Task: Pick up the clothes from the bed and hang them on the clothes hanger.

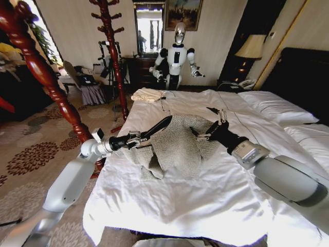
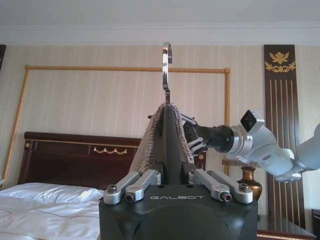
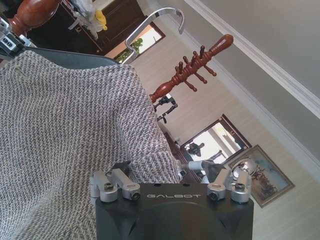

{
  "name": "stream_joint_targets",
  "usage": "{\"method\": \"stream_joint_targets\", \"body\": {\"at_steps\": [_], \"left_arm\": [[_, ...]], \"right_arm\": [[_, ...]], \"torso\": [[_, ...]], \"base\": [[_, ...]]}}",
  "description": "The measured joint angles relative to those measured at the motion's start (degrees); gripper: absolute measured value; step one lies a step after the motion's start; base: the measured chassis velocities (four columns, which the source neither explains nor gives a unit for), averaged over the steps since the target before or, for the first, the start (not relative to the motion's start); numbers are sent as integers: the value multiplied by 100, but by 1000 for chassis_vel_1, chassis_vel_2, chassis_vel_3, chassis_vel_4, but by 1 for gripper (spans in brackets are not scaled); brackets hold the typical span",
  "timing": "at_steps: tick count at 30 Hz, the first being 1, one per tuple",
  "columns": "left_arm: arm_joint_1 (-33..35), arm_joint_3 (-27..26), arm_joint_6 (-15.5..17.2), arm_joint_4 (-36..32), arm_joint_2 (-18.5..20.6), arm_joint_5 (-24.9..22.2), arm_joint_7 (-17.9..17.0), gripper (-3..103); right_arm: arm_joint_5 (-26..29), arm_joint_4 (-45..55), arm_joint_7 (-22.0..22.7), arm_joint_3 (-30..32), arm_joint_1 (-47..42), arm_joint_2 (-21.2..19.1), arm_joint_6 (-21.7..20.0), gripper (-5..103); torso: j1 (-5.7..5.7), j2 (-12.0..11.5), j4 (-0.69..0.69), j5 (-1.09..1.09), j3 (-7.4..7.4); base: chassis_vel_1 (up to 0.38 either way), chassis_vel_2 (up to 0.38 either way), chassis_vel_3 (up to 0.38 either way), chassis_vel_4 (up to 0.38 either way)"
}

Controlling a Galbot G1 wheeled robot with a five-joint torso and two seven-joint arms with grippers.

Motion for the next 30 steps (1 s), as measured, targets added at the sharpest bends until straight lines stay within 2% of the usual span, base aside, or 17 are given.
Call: {"method": "stream_joint_targets", "body": {"at_steps": [1,4,5,7,11,12,14,23,30], "left_arm": [[-5,7,0,0,-6,-5,-9,18],[-16,20,1,0,-21,-20,-28,18],[-24,34,2,0,-35,-33,-44,18],[-29,43,2,0,-44,-42,-55,18],[-35,67,2,-3,-83,-67,-95,18],[-35,67,2,-3,-83,-67,-95,18],[-31,73,5,-4,-100,-71,-121,18],[-16,92,8,-5,-115,-51,-212,18],[-12,78,40,-25,-87,29,-290,18]], "right_arm": [[-6,2,-1,0,2,1,10,77],[-10,4,-1,0,4,2,27,72],[-18,5,-1,0,4,12,43,61],[-29,5,-2,0,0,20,53,61],[-74,8,-2,-19,-23,63,86,39],[-74,8,-2,-19,-23,63,86,39],[-119,-7,-6,-36,-31,91,117,30],[-204,-35,-11,-40,-69,132,184,30],[-374,-135,-168,-13,-117,162,420,29]], "torso": [[0,0,0,0,0],[0,0,0,0,0],[0,0,0,0,0],[0,0,0,0,0],[0,0,0,0,0],[0,0,0,0,0],[0,0,0,0,0],[0,0,0,0,0],[0,0,0,0,0]], "base": [[0,0,0,0],[0,0,0,0],[0,0,0,0],[0,0,0,0],[0,0,0,0],[0,0,0,0],[0,0,0,0],[0,0,0,0],[0,0,0,0]]}}
